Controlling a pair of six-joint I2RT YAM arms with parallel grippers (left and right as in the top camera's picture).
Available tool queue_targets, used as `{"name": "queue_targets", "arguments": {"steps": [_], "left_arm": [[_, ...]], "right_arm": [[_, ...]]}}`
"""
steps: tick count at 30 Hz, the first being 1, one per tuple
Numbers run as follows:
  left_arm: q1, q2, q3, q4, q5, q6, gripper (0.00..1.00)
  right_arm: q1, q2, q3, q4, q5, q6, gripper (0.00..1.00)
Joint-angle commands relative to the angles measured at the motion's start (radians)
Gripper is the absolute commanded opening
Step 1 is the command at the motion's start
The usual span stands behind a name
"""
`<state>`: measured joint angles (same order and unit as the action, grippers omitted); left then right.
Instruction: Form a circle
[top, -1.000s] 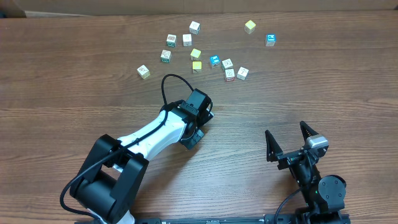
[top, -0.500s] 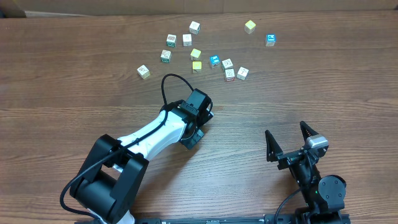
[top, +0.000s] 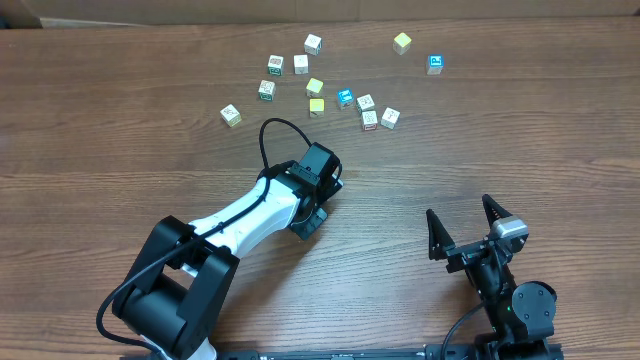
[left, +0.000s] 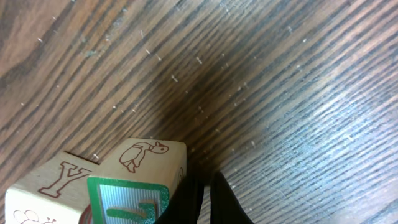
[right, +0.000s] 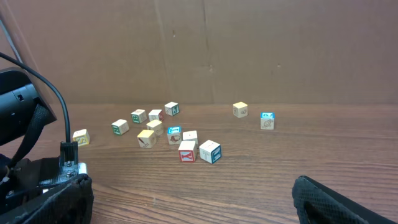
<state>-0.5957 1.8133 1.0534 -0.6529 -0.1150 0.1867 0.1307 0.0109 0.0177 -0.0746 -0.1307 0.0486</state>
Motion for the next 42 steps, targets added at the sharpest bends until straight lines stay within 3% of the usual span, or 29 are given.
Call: {"name": "queue_targets", "arguments": {"steps": [1, 14, 24, 37, 42], "left_arm": [[-0.007, 0.014, 0.01, 0.011, -0.024, 0.012, 0.04], [-0.007, 0.014, 0.01, 0.009, -0.021, 0.016, 0.04], [-0.034, 0.001, 0.05, -0.057, 0.064, 0.045, 0.04], [-0.032, 0.001, 0.148, 0.037, 0.045, -0.106, 0.04], [-0.032, 0.002, 0.144, 0.029, -0.046, -0.18, 0.04]], "right_arm": [[-0.005, -0.008, -0.01, 0.004, 0.002, -0.005, 1.0], [-0.005, -0.008, -0.01, 0.004, 0.002, -0.005, 1.0], [-0.005, -0.008, -0.01, 0.004, 0.002, -0.005, 1.0], [-0.005, -0.008, -0.01, 0.004, 0.002, -0.005, 1.0], [-0.005, -0.008, -0.01, 0.004, 0.002, -0.005, 1.0]]}}
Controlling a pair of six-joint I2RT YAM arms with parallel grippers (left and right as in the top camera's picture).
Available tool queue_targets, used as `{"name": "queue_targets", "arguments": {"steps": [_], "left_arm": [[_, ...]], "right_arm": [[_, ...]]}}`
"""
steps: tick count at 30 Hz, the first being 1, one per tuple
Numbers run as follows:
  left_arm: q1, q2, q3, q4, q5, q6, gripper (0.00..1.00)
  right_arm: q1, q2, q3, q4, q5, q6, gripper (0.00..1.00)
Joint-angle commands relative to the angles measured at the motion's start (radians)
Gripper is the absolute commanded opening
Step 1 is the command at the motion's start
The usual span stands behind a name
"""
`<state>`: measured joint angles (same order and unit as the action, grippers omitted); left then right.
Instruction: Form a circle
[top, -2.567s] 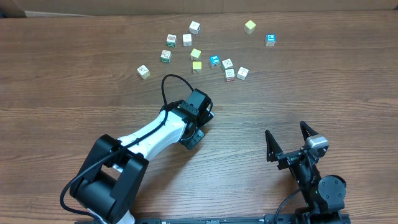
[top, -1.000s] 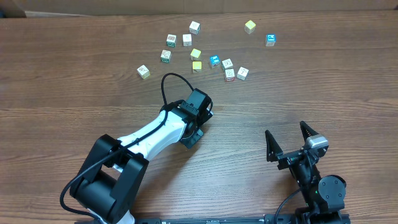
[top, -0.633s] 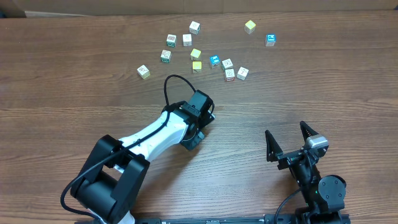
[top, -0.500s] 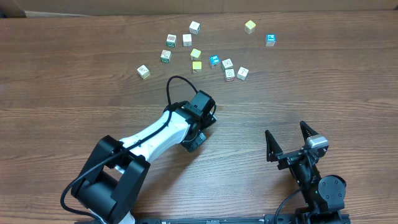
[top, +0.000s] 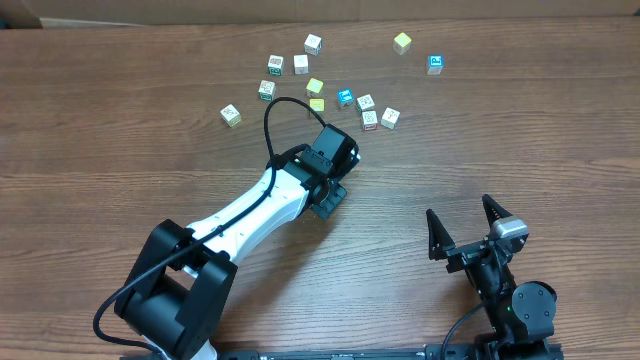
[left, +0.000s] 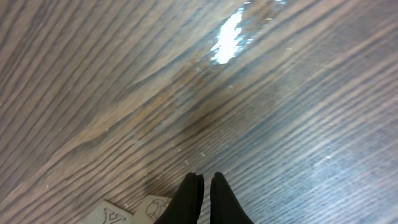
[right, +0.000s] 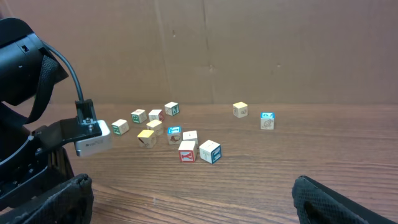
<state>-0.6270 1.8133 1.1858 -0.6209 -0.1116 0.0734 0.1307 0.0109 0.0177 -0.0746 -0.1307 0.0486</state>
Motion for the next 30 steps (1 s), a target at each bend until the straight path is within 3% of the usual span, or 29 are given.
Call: {"name": "queue_targets", "arguments": {"steps": [1, 30], "left_arm": [[0.0, 0.003, 0.011, -0.003, -0.045, -0.076, 0.04], [0.006, 0.061, 0.011, -0.018, -0.109, -0.058, 0.04]], "right_arm": [[-0.005, -0.008, -0.01, 0.005, 0.002, -0.005, 1.0], [-0.005, -0.008, -0.01, 0.004, 0.002, -0.005, 1.0]]}}
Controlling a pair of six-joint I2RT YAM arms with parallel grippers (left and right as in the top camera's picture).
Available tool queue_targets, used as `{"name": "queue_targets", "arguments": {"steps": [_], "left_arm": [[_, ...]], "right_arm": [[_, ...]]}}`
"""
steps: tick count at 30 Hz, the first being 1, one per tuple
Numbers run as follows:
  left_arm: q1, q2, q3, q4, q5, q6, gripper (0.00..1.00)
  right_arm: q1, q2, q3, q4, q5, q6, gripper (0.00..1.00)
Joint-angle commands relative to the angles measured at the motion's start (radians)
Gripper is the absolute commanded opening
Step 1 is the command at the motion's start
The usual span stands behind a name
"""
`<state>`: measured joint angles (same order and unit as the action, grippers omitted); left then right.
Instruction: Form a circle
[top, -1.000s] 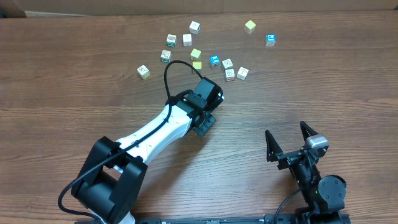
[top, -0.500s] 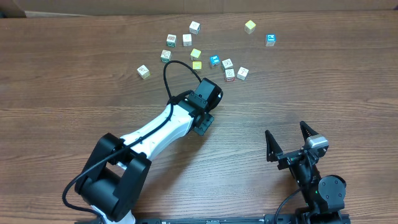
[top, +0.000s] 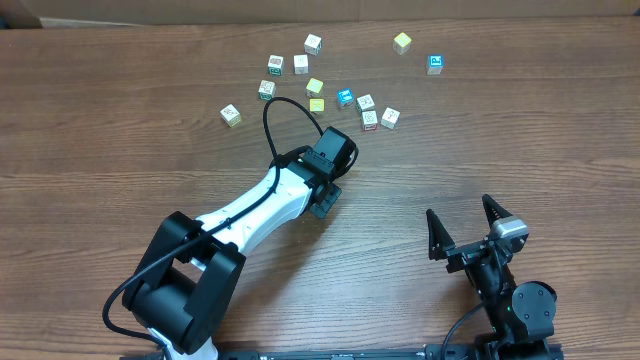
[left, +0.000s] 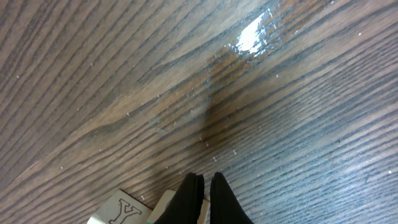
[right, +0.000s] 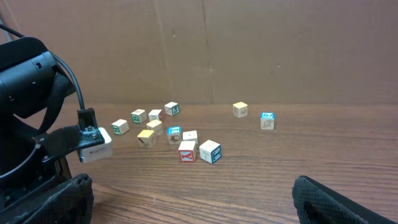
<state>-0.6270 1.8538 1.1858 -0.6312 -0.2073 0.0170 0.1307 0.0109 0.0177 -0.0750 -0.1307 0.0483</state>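
Several small wooden letter blocks lie scattered at the far middle of the table, from a white one (top: 232, 115) at the left to a blue one (top: 435, 64) at the right. A red Y block (right: 187, 151) and a blue one (right: 210, 151) are the nearest of them. My left gripper (top: 322, 196) reaches toward the cluster, a short way before it. Its fingers (left: 204, 182) are shut, tips over bare wood. A block with a Y (left: 121, 211) shows just behind them at the frame's bottom edge. The right gripper (right: 193, 186) stands open near the front right (top: 465, 240), holding nothing.
A brown cardboard wall (right: 205, 50) runs along the far side behind the blocks. The left arm's black cable (top: 275, 125) loops above its wrist. The wooden table (top: 520, 150) stretches between the two arms.
The left arm has shifted slightly to the left, still just short of the cluster. A little more of the Y block shows behind its shut fingers. The right arm has not moved.
The left gripper was first nearer the table's middle, shut, with the Y block and a green-lettered one large beside its fingers. Then it was farther out toward the cluster, the blocks barely showing. Now it sits slightly left. The scattered blocks kept their places.
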Motion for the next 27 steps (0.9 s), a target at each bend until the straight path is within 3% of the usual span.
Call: {"name": "queue_targets", "arguments": {"steps": [1, 27], "left_arm": [[0.006, 0.021, 0.011, -0.013, -0.013, 0.003, 0.04], [0.006, 0.021, 0.011, -0.049, -0.006, 0.006, 0.04]], "right_arm": [[-0.005, -0.008, -0.01, 0.005, 0.002, -0.005, 1.0], [-0.005, -0.008, -0.01, 0.005, 0.002, -0.005, 1.0]]}}
